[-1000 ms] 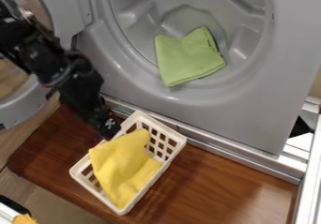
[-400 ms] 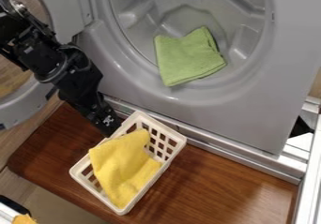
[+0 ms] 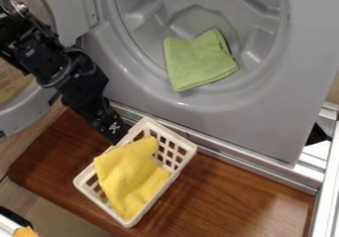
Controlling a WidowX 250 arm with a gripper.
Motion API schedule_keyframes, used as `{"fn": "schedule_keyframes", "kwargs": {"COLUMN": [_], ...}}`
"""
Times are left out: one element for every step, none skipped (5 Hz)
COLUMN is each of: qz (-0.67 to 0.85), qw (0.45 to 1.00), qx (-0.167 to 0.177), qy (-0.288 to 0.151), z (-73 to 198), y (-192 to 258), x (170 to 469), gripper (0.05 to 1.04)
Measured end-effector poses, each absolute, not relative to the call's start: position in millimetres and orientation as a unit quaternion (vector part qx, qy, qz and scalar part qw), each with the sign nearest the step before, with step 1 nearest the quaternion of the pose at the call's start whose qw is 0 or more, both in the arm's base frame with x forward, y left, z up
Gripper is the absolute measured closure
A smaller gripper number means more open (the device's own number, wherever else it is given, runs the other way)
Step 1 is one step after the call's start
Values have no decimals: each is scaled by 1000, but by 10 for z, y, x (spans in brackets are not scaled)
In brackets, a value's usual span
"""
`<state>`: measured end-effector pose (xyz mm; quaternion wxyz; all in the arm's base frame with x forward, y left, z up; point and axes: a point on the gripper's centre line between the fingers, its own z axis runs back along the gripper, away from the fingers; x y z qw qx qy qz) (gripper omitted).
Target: Move something
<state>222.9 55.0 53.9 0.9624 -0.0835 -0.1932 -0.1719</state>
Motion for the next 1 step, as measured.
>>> {"fn": "schedule_keyframes", "kwargs": {"qz": [-172], "qw": [962], "qx": [-83], "qy": [-193], "z": [536], "y": [552], "x": [2229], "gripper": [83]}}
